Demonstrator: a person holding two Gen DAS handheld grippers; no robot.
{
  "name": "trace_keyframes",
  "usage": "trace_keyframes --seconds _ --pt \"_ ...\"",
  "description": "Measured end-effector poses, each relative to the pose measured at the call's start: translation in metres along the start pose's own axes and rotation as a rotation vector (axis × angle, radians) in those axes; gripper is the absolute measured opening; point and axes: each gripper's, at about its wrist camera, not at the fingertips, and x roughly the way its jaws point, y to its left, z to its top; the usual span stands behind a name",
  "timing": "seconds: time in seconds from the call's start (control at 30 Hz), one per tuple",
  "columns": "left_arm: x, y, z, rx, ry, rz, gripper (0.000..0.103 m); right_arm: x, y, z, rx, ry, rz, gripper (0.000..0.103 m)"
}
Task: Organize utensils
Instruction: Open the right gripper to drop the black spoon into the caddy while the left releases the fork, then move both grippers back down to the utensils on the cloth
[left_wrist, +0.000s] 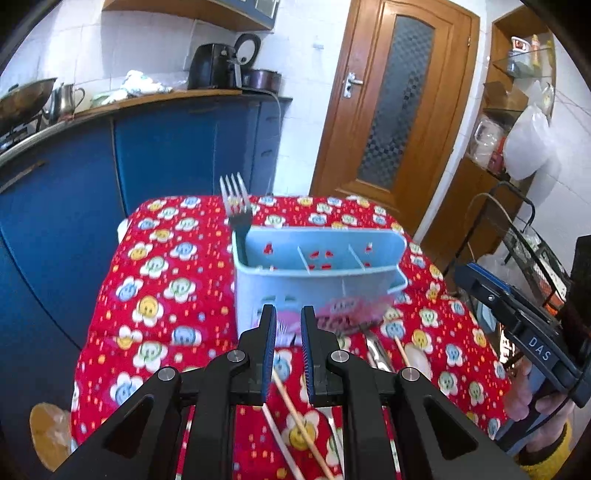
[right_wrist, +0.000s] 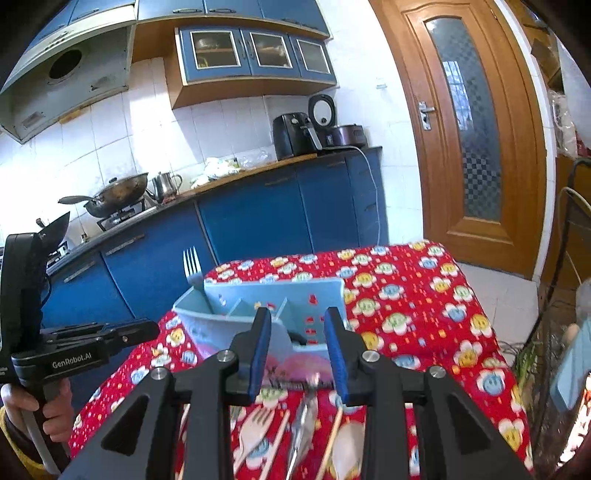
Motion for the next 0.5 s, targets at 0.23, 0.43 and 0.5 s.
trace_keyframes --seconds 0.23,0.43,0.5 --pt "0.001 0.004 -0.02 -0.015 0.097 0.001 0.013 -0.016 -0.006 -0.018 0.026 0.074 -0.019 0.033" --pt "0.008 0.011 -0.041 -0.033 0.18 0.005 0.013 -0.019 -0.01 -0.034 0.046 0.156 -0.029 0.033" --pt "0.011 0.014 -0.047 -0.044 0.205 0.003 0.013 -0.018 -0.011 -0.04 0.047 0.186 -0.034 0.033"
